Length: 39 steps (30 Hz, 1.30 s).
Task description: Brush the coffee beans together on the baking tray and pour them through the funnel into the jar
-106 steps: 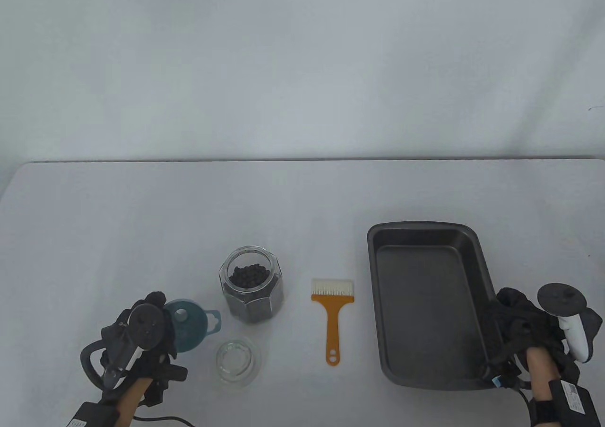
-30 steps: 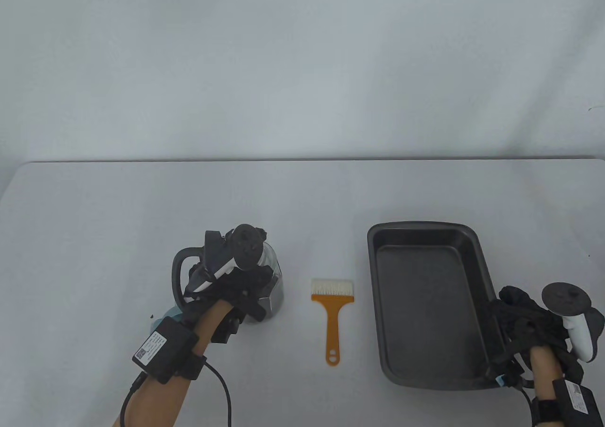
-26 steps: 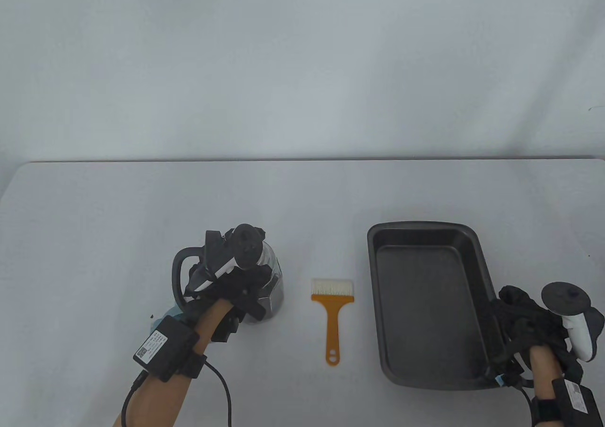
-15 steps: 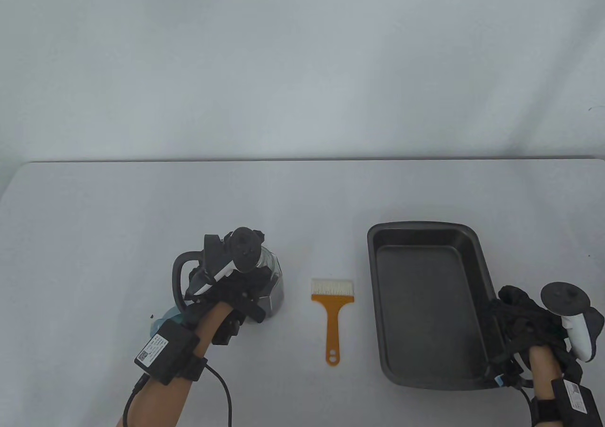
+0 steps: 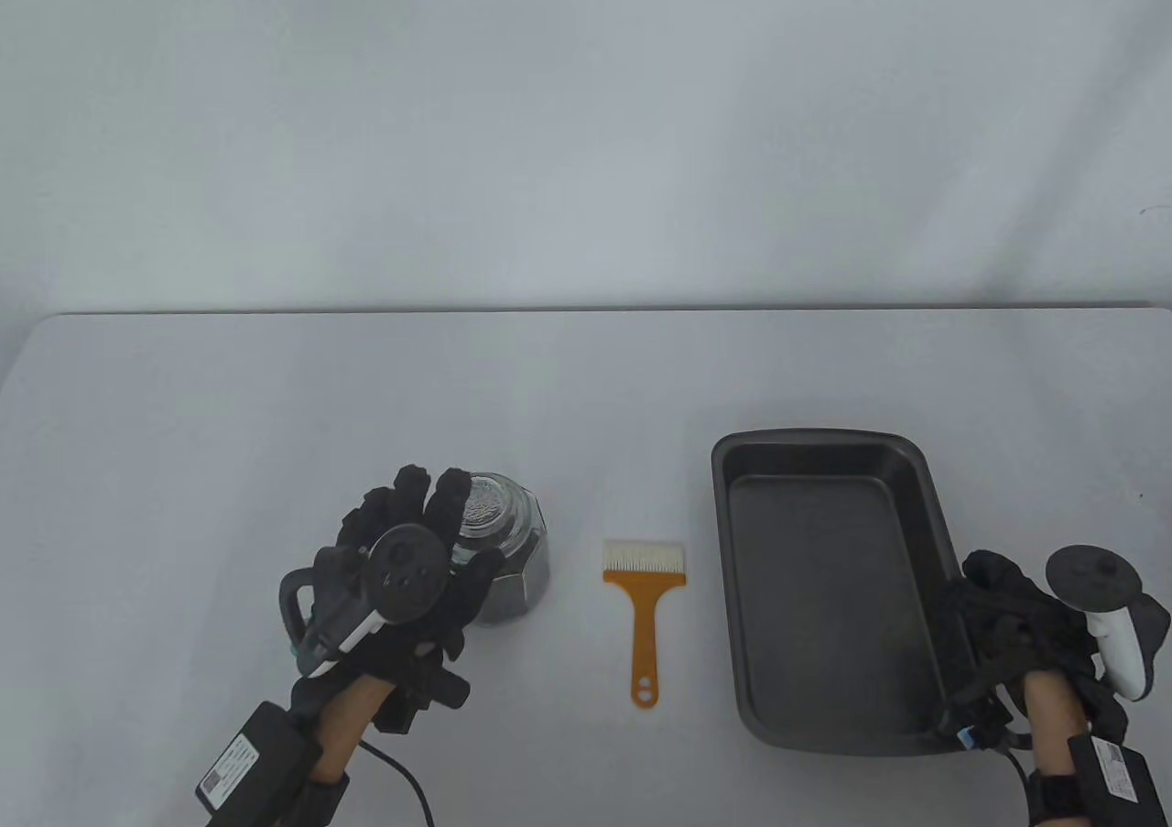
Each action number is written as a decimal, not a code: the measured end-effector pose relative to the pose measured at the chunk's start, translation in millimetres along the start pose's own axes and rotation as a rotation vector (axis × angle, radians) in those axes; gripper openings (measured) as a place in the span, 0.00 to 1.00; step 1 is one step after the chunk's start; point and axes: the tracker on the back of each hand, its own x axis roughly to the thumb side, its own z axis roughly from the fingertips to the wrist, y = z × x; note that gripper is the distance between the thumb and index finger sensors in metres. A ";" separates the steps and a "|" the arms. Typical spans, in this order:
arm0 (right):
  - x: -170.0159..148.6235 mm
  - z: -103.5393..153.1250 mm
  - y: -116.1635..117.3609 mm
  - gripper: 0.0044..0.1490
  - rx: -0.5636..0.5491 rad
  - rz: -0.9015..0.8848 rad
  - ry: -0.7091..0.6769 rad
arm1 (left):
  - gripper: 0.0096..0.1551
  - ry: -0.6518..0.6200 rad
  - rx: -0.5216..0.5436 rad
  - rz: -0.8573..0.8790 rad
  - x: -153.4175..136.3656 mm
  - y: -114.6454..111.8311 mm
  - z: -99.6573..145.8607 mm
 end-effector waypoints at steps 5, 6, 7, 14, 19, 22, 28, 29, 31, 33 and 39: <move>11.8 6.3 1.7 0.39 -0.069 0.086 -0.046 | 0.53 0.051 0.018 0.057 -37.2 -25.9 31.9; 14.6 7.7 2.7 0.39 -0.088 0.114 -0.052 | 0.54 0.067 -0.005 0.071 -45.1 -32.1 35.8; 16.3 8.5 3.5 0.39 -0.098 0.128 -0.060 | 0.54 0.082 -0.024 0.072 -49.6 -36.0 38.0; 33.5 22.3 9.1 0.39 -0.208 0.219 -0.175 | 0.55 0.159 -0.156 0.079 -67.5 -55.8 37.1; 59.6 43.0 18.2 0.40 -0.326 0.300 -0.373 | 0.55 0.155 -0.138 0.112 -63.3 -50.8 32.9; 70.0 49.4 29.1 0.40 -0.331 0.394 -0.435 | 0.55 0.144 -0.137 0.097 -60.5 -49.6 32.8; 75.6 51.3 41.2 0.41 -0.332 0.470 -0.462 | 0.55 0.143 -0.133 0.114 -60.2 -46.8 27.6; 75.8 51.8 41.5 0.41 -0.333 0.470 -0.461 | 0.55 0.140 -0.137 0.112 -59.8 -46.8 26.8; 76.5 53.3 41.6 0.41 -0.337 0.476 -0.472 | 0.55 0.139 -0.135 0.109 -59.3 -47.2 25.9; 77.0 53.9 42.0 0.41 -0.334 0.477 -0.473 | 0.56 0.137 -0.151 0.106 -58.8 -48.7 24.4; 75.5 53.0 41.1 0.41 -0.321 0.461 -0.477 | 0.56 0.133 -0.163 0.092 -60.3 -51.4 26.1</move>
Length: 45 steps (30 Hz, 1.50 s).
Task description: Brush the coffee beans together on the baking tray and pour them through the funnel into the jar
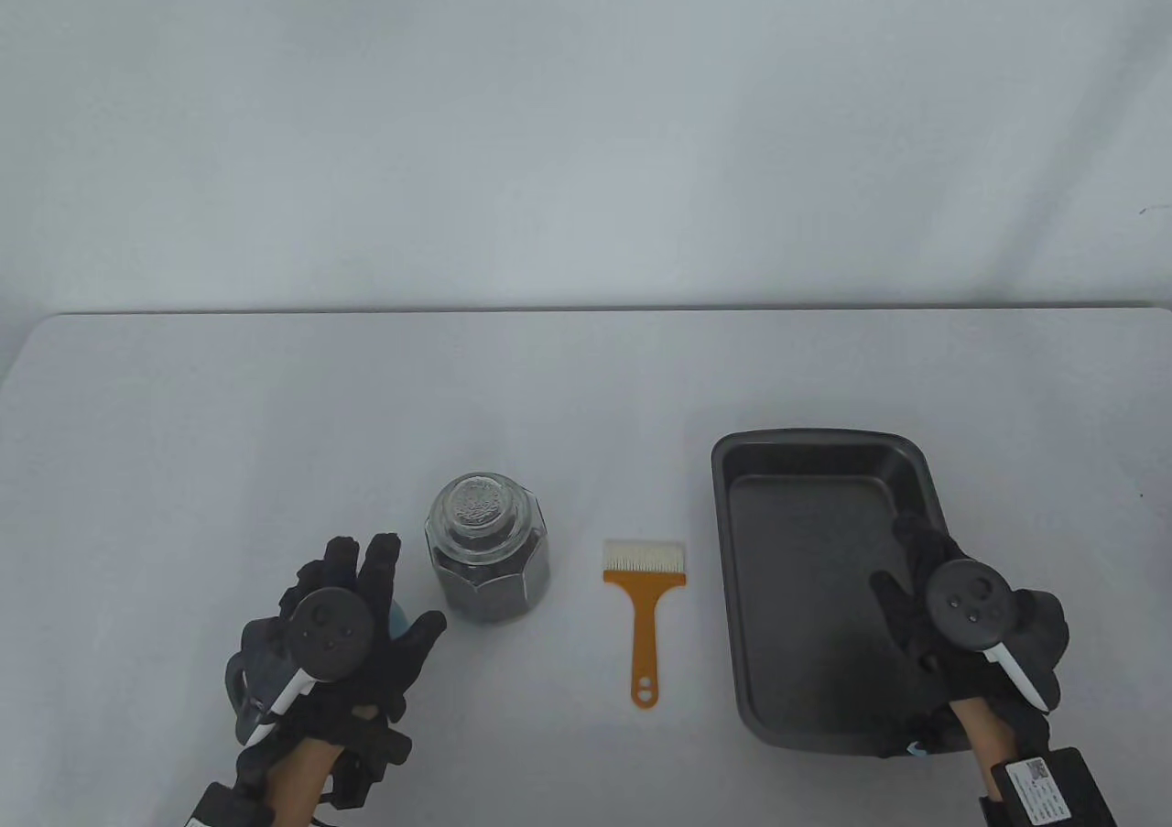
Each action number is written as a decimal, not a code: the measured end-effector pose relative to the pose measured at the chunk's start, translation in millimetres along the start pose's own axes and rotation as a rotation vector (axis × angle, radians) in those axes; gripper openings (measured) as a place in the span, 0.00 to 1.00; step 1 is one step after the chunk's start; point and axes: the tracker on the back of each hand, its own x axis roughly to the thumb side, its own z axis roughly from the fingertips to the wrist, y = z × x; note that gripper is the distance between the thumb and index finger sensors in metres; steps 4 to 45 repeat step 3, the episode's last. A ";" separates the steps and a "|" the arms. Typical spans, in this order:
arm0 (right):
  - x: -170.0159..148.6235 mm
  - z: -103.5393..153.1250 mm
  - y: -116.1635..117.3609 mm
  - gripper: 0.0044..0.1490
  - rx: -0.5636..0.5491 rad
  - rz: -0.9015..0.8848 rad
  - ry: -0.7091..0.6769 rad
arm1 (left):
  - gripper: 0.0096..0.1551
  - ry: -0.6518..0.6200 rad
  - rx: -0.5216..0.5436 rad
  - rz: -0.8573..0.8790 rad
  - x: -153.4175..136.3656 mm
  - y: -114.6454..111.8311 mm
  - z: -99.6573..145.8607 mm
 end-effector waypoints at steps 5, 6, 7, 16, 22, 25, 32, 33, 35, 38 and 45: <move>-3.0 0.8 -0.4 0.42 0.004 -0.016 0.009 | 0.55 0.004 -0.024 0.003 -3.1 -3.5 1.2; -3.0 0.8 -0.4 0.42 0.004 -0.016 0.009 | 0.55 0.004 -0.024 0.003 -3.1 -3.5 1.2; -3.0 0.8 -0.4 0.42 0.004 -0.016 0.009 | 0.55 0.004 -0.024 0.003 -3.1 -3.5 1.2; -3.0 0.8 -0.4 0.42 0.004 -0.016 0.009 | 0.55 0.004 -0.024 0.003 -3.1 -3.5 1.2; -3.0 0.8 -0.4 0.42 0.004 -0.016 0.009 | 0.55 0.004 -0.024 0.003 -3.1 -3.5 1.2; -3.0 0.8 -0.4 0.42 0.004 -0.016 0.009 | 0.55 0.004 -0.024 0.003 -3.1 -3.5 1.2; -3.0 0.8 -0.4 0.42 0.004 -0.016 0.009 | 0.55 0.004 -0.024 0.003 -3.1 -3.5 1.2; -3.0 0.8 -0.4 0.42 0.004 -0.016 0.009 | 0.55 0.004 -0.024 0.003 -3.1 -3.5 1.2; -3.0 0.8 -0.4 0.42 0.004 -0.016 0.009 | 0.55 0.004 -0.024 0.003 -3.1 -3.5 1.2; -3.0 0.8 -0.4 0.42 0.004 -0.016 0.009 | 0.55 0.004 -0.024 0.003 -3.1 -3.5 1.2; -3.0 0.8 -0.4 0.42 0.004 -0.016 0.009 | 0.55 0.004 -0.024 0.003 -3.1 -3.5 1.2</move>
